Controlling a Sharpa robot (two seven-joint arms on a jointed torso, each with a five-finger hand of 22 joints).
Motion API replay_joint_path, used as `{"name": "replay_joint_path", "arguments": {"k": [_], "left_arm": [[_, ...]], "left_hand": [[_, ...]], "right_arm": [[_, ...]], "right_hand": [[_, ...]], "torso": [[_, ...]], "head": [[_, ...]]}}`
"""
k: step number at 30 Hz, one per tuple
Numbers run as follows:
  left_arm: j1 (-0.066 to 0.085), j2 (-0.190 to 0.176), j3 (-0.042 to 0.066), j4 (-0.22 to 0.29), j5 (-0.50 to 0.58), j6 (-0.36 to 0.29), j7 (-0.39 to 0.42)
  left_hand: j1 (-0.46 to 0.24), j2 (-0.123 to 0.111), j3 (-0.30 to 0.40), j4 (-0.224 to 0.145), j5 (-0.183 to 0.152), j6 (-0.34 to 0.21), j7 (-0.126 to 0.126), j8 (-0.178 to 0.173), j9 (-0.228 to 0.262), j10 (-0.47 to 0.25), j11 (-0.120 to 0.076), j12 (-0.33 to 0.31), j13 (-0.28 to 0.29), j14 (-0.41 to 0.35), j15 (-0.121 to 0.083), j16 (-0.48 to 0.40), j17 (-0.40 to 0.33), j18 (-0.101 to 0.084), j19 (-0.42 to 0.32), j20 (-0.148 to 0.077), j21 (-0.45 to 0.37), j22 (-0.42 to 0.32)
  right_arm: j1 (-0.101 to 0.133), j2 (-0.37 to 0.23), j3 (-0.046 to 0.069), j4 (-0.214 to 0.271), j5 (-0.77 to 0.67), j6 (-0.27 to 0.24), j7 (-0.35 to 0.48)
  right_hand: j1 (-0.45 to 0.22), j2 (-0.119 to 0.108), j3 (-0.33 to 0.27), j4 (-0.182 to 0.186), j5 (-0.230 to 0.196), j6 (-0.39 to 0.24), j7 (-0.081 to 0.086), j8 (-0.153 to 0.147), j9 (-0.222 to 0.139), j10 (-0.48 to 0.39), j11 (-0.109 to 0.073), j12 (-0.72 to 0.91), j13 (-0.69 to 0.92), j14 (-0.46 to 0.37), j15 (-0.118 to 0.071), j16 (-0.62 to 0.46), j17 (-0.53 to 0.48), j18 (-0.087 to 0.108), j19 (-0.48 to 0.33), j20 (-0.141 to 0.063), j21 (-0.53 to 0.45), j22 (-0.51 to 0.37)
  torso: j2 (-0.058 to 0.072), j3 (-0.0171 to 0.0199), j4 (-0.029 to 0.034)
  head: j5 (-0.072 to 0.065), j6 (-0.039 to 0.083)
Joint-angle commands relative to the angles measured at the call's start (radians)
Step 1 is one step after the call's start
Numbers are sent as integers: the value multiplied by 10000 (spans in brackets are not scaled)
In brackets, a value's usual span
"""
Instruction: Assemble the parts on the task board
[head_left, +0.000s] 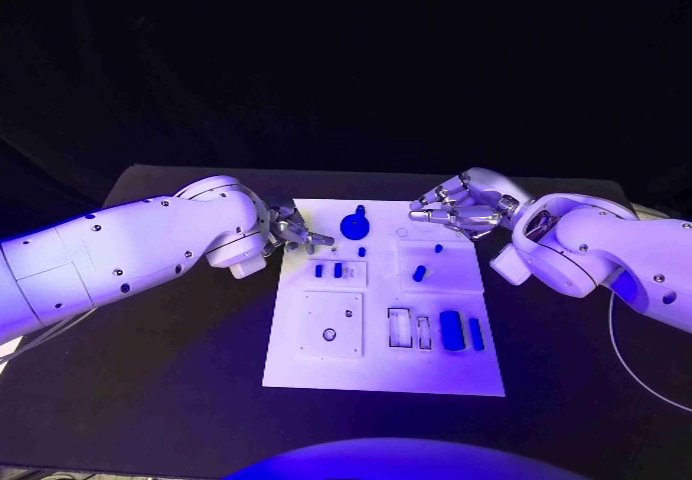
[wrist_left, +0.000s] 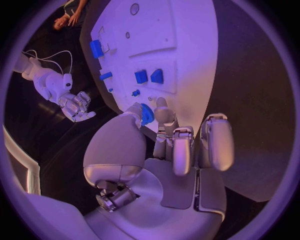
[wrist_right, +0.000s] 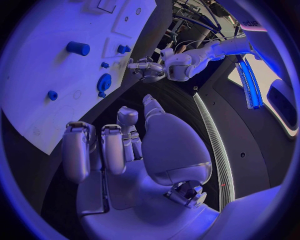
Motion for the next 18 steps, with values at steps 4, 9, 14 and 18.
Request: {"name": "replay_joint_path", "arguments": {"k": [4, 9, 14, 18], "left_arm": [[-4, -4, -23, -42, 1014, -1302, 3064], [-147, 158, -65, -15, -899, -1806, 5350], [-286, 444, -101, -172, -2235, -2222, 6288], [-356, 638, -178, -306, -2988, -2286, 6409]], "left_hand": [[1768, 80, -43, -525, 299, -1541, 779, -670, -574, -2674, 750, -2586, -2119, -819, 702, -2979, -903, 1156, -2498, 496, -6483, -2006], [4453, -207, 1624, -1322, -72, -1322, 985, -2015, -2612, -3394, 1204, -5393, -4597, -4175, 1185, -7730, -5302, 1332, -4179, 1160, -9513, -3972], [4687, -604, 2334, -1548, -264, -942, 884, -2671, -3780, -2916, 1311, -6700, -5985, -3349, 1196, -7961, -5928, 1455, -3444, 1053, -9551, -4201], [4390, -721, 2324, -1450, -299, -704, 991, -2781, -4118, -2763, 1340, -7034, -6360, -3113, 1203, -7920, -6054, 1440, -3246, 1090, -9623, -4309]], "right_arm": [[-12, -4, 0, 1, -23, 94, 44], [-17, 2, 0, -9, -23, 92, 53], [-23, 28, 0, -20, -23, 108, 56], [-29, 43, 0, -26, -23, 130, 53]], "right_hand": [[35, 43, -53, 1, 43, 39, 29, 3, 14, -57, -16, -28, -24, 629, -2, -49, 798, 150, -92, 23, -42, -30], [100, 92, -41, -23, 61, 32, 30, 1, 13, -86, -17, -61, -52, 617, -1, -86, 751, 162, -118, 24, -73, -84], [119, 106, -38, -29, 65, 30, 30, 1, 12, -92, -17, -64, -56, 614, -2, -96, 739, 165, -125, 24, -82, -100], [139, 121, -34, -37, 71, 28, 31, 0, 12, -92, -17, -56, -53, 615, -2, -93, 745, 165, -125, 24, -83, -99]], "torso": [[2, 10, -2], [11, -11, -10], [9, 3, -31], [19, 6, -38]], "head": [[-50, 78], [-149, 157], [-188, 220], [-215, 282]]}}
